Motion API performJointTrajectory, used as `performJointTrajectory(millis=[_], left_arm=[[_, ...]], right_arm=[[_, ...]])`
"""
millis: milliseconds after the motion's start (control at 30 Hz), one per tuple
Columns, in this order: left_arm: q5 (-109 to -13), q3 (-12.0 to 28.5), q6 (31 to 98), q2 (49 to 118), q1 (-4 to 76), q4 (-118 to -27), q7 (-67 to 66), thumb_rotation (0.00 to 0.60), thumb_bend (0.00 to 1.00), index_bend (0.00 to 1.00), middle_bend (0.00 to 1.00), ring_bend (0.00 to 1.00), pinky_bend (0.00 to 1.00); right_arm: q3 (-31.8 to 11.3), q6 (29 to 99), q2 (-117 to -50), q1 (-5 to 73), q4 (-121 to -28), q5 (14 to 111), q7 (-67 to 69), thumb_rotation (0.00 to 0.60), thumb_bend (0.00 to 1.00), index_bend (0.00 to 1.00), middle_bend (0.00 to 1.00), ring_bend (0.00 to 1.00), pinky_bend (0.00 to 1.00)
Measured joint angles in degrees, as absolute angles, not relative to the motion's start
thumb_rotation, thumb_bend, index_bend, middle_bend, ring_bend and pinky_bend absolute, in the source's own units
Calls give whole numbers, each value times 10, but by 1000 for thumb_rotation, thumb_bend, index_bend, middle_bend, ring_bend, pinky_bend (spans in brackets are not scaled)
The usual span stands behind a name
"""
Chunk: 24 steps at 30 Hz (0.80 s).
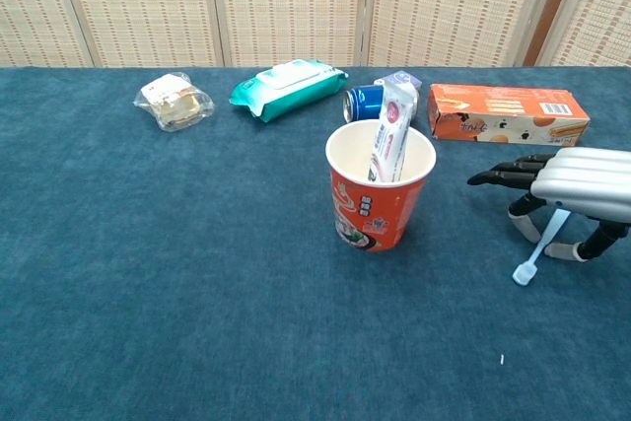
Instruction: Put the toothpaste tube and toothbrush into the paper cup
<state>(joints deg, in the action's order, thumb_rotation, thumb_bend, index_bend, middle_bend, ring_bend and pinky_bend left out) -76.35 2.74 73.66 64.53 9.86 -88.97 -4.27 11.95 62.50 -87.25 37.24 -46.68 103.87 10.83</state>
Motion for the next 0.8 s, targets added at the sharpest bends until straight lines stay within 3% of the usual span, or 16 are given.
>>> performJointTrajectory(millis=[800], left_arm=[[-761, 26, 732, 648, 100, -889, -51, 600, 0, 154, 267, 91, 0]], right_arm=[[100, 670, -828, 354, -551, 1020, 114, 600, 294, 592, 0, 0, 139]])
